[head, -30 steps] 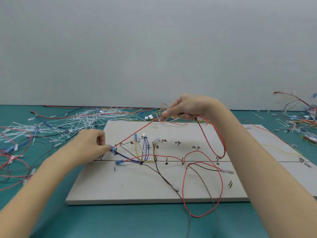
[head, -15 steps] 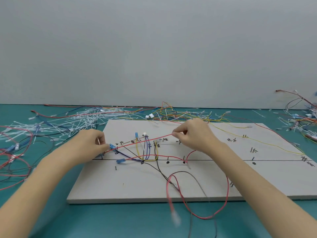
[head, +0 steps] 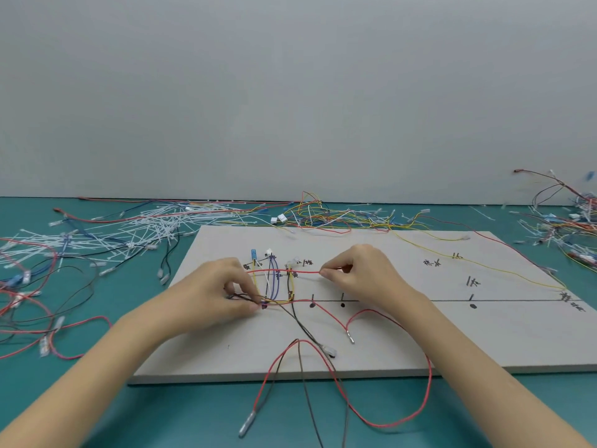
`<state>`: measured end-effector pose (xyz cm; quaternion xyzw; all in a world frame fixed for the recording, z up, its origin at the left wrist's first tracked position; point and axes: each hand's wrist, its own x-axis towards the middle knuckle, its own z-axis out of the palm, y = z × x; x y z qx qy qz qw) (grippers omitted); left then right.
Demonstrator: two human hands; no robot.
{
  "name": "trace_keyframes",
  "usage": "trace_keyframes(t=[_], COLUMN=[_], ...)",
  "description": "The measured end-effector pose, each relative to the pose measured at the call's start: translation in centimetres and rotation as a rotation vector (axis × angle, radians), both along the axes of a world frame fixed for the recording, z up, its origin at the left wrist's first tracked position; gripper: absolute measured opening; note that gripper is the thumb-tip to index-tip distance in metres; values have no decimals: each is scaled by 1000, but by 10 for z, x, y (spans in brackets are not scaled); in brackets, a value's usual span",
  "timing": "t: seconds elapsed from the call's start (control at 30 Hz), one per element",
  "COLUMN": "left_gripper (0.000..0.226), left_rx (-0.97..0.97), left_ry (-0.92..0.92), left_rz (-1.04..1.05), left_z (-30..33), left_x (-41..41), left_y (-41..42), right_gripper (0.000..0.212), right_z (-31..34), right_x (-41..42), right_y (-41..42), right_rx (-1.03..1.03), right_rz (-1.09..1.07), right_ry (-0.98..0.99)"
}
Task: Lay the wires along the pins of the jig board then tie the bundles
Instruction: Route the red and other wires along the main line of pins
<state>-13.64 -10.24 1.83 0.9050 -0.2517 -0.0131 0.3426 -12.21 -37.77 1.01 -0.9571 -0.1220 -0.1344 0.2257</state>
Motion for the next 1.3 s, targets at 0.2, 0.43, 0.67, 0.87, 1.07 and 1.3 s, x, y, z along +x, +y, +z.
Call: trace_keyframes(t=[0.2, 0.43, 0.67, 0.87, 1.07, 1.3], left_gripper=[13, 20, 42, 28, 27, 38], left_rx=[39, -192, -277, 2, 255, 259], left_ry=[-5, 400, 567, 727, 677, 606], left_rz=[4, -229, -382, -410, -316, -194], left_z=[4, 23, 20, 11, 8, 9], left_x=[5, 9, 28, 39, 41, 40], left_y=[7, 31, 77, 103, 104, 112], right_gripper=[17, 17, 17, 17, 16, 11], right_z=[-3, -6, -8, -9, -9, -9], right_x=[-3, -9, -11, -15, -17, -15], right_y=[0, 1, 2, 1, 2, 0], right_rx=[28, 130, 191, 218, 206, 250], right_rz=[11, -7, -43, -45, -56, -37], right_ry=[59, 78, 97, 123, 139, 154])
